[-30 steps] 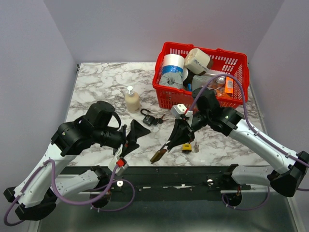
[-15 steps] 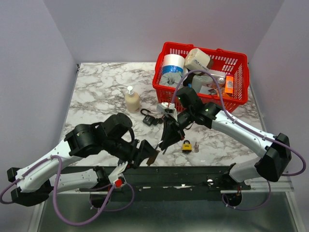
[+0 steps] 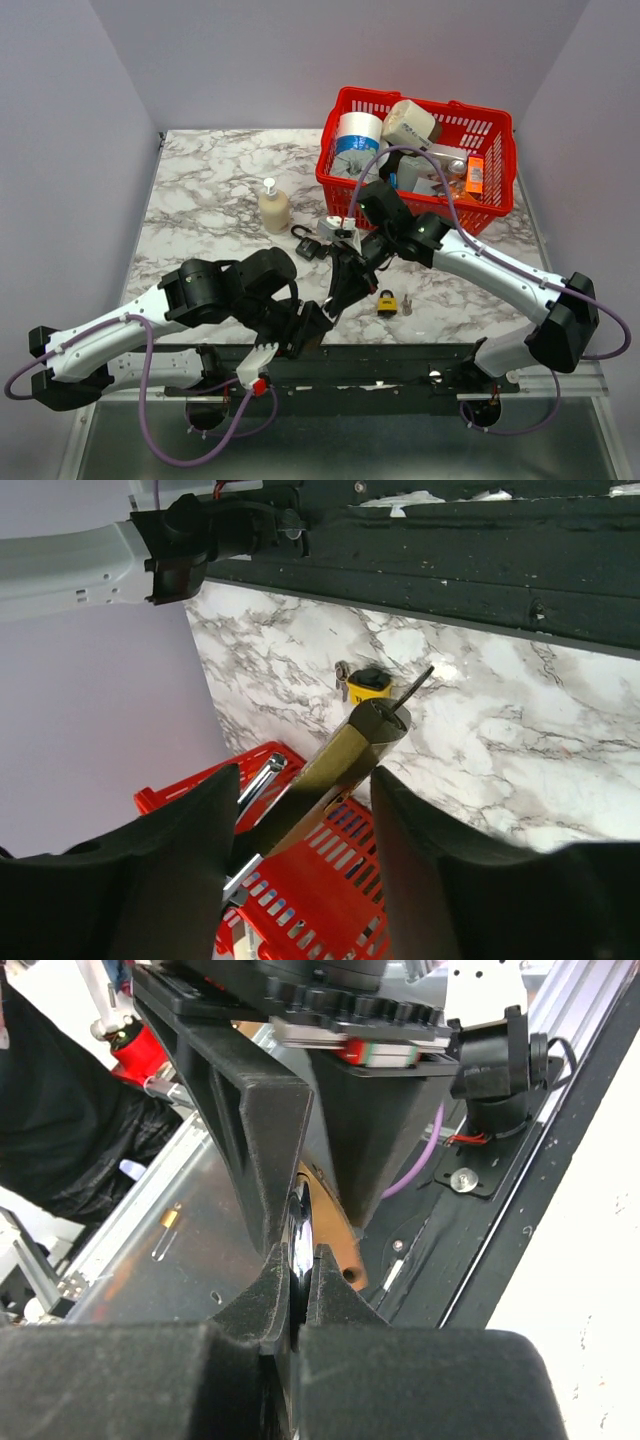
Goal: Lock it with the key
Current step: Pick up the lock from the center of the board.
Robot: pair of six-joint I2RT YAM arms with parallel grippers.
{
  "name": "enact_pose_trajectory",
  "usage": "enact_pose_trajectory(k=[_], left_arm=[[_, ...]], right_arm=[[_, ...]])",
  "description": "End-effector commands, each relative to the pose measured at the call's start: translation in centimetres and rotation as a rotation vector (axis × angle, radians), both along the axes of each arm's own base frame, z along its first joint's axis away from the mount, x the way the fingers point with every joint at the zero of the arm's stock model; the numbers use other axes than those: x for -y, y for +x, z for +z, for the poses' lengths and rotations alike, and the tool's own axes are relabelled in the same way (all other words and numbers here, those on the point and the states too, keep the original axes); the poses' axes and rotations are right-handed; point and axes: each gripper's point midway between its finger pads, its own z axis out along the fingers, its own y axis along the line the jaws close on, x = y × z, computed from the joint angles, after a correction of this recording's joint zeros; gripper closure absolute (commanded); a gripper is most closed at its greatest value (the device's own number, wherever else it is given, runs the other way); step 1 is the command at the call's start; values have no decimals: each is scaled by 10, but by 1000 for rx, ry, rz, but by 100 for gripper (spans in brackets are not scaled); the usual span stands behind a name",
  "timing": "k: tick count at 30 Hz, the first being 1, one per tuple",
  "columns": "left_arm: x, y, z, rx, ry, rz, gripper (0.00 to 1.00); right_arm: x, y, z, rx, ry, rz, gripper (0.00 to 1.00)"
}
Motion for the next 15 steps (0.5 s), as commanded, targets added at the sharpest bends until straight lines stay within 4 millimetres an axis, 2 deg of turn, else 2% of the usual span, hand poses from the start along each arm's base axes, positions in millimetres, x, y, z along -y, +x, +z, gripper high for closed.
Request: enact_pose_trajectory(k=[1, 5, 10, 13, 14, 15], left_arm=[[8, 6, -5, 278, -34, -223, 47], [10, 7, -7, 297, -48, -227, 60], [13, 3, -8, 299, -70, -231, 69], [17, 3, -8, 297, -103, -218, 84], [20, 3, -5, 299, -124, -210, 94], [20, 2, -5, 291, -135, -209, 99]], right_arm=[[1, -14, 25, -38, 68, 106, 99], [-3, -12, 22, -79, 25, 99, 99], [-5, -9, 23, -131, -14, 103, 99], [-5, -10, 24, -130, -9, 108, 99], [-5, -10, 23, -125, -6, 106, 99], [-5, -10, 24, -115, 1, 105, 99]])
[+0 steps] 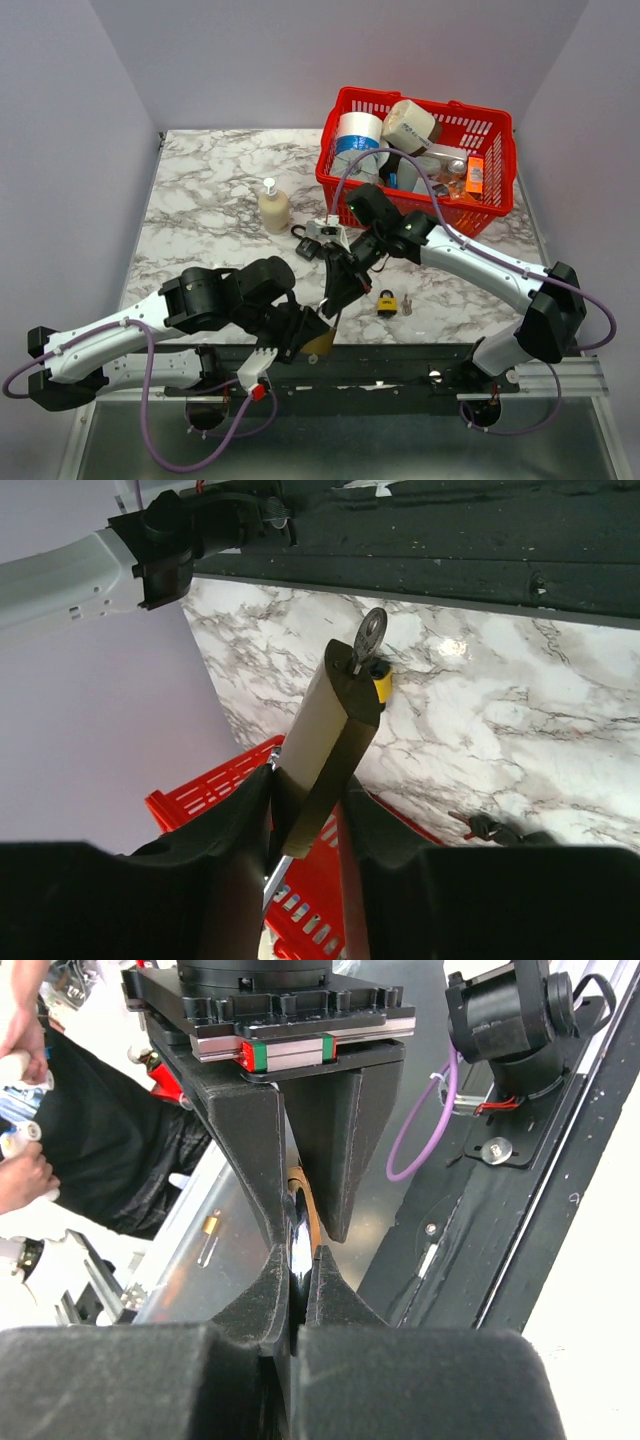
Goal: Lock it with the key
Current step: Pick up the lock from the center of the board.
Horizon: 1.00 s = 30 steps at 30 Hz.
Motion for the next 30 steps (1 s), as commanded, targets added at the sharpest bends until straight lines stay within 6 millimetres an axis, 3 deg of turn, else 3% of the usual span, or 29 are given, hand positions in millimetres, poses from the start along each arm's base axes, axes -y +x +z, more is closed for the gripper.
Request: enact_pose_trajectory(k=[1, 2, 5, 6, 9, 12, 18, 23, 29, 30], left_arm=[[17, -2, 7, 194, -130, -180, 100], [19, -1, 10, 193, -150, -174, 100], [19, -3, 11, 166, -171, -153, 100], [19, -3, 12, 158, -175, -141, 100], [18, -1, 16, 115, -174, -88, 100], [16, 0, 19, 47, -166, -20, 100], [12, 7, 26, -129, -170, 186, 100], [9, 24, 22, -289, -175, 447, 100], [3, 45, 20, -476, -224, 712, 100], [2, 47, 19, -531, -224, 765, 100]], right_arm=[[2, -12, 40, 22, 141, 96, 99], [1, -11, 40, 32, 138, 86, 98], [-3, -6, 35, 57, 113, 46, 68], [-4, -4, 34, 68, 107, 31, 53], [-5, 6, 35, 111, 99, -23, 28], [-4, 15, 39, 138, 97, -69, 13], [3, 45, 54, 215, 95, -216, 7], [17, 93, 53, 252, 53, -439, 7], [41, 114, 68, 411, 100, -672, 6], [44, 114, 59, 419, 89, -693, 5]])
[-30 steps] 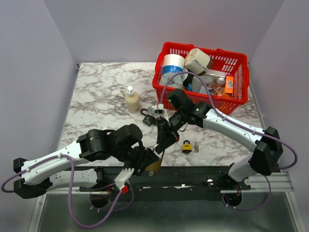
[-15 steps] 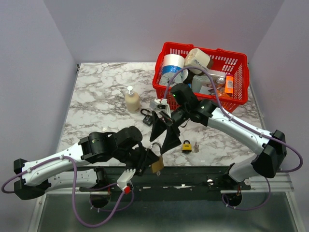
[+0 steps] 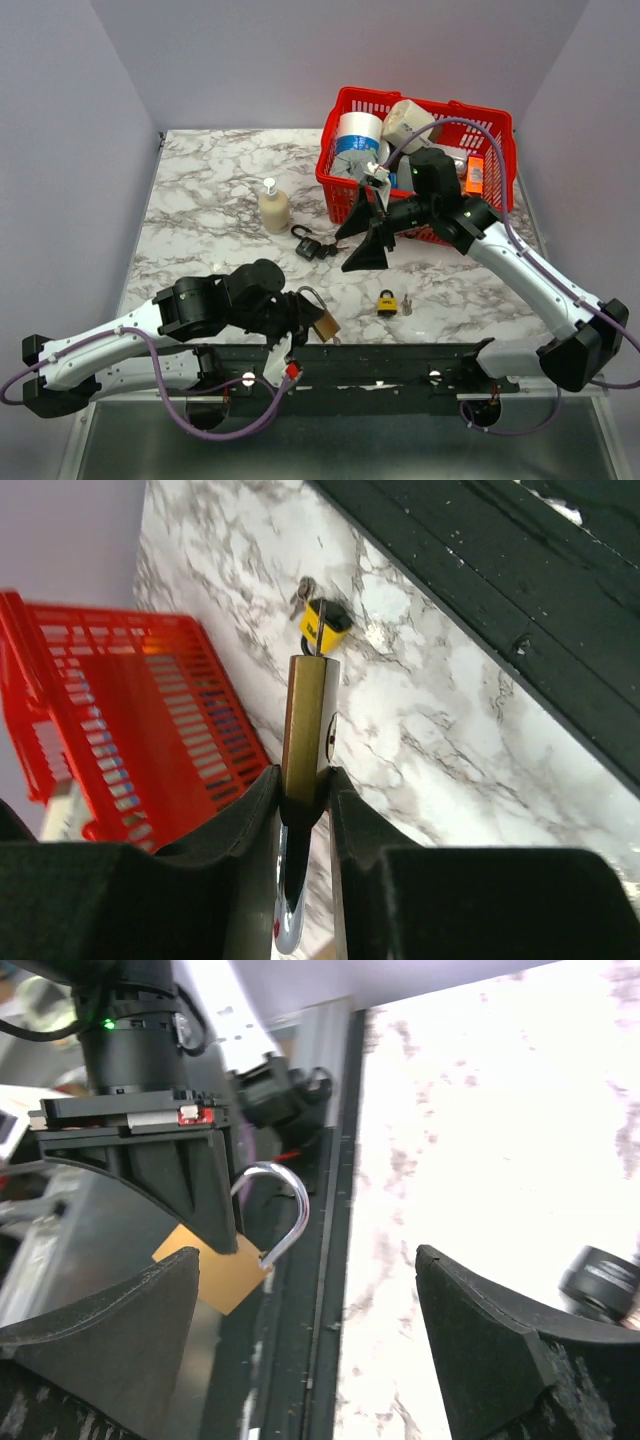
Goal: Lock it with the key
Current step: Pick up the lock from the center of the board.
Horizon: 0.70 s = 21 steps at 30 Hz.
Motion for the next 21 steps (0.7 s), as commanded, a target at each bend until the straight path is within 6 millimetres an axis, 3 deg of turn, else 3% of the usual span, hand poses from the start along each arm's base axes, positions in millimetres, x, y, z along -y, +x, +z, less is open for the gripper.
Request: enact_pose_trajectory(k=[1, 2, 5, 6, 7, 11, 21], left_arm=[[7, 22, 27, -192, -166, 282, 100], [8, 30, 31, -210, -191, 329, 100], [10, 40, 39, -337, -238, 433, 100], [7, 51, 41, -372, -257, 492, 100], [9, 54, 45, -433, -269, 528, 100], [12, 74, 62, -565, -347, 627, 100], [25, 75, 77, -661, -399, 624, 100]], right_arm=[[13, 15, 7, 146, 34, -185, 5], [20, 13, 14, 188, 48, -221, 5], [29, 5, 1, 245, 47, -222, 5], [35, -1, 3, 302, 59, -208, 5], [39, -8, -11, 293, 32, -189, 5], [46, -26, -30, 290, -1, -126, 5], [14, -25, -41, 370, -3, -26, 7]])
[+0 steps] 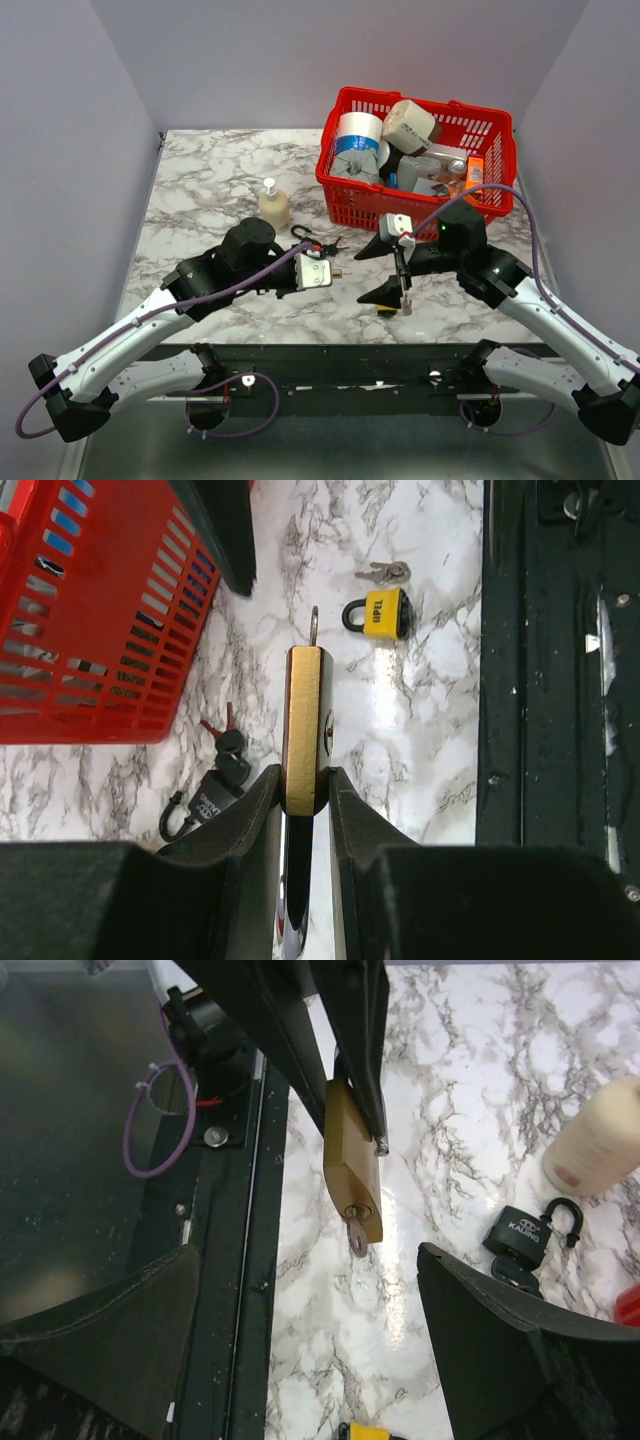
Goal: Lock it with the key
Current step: Pick up the lock from the center of the board.
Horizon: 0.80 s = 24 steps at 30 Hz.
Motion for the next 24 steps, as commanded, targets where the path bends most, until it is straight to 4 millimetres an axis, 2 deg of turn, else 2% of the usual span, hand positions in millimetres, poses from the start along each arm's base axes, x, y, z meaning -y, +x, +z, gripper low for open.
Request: enact_pose_trajectory(k=[1, 8, 15, 19, 21, 23, 24], left_arm=[[20, -1, 58, 23, -190, -23, 100], [24, -3, 62, 9, -193, -44, 100], [26, -4, 56, -13, -173, -51, 100], [27, -3, 58, -23, -179, -46, 100], [27, -4, 59, -31, -182, -44, 100], [27, -4, 59, -38, -180, -42, 100], [28, -4, 60, -39, -179, -43, 100]], right_arm=[[-17, 8, 7, 84, 6, 41, 8], [-34, 12, 6, 125, -2, 57, 18], [-38, 18, 12, 153, 3, 33, 51], [-39, 19, 8, 157, -9, 27, 59], [-39, 19, 7, 163, -11, 28, 67], [-40, 16, 4, 161, -20, 37, 68], [-41, 16, 2, 165, -30, 39, 57]])
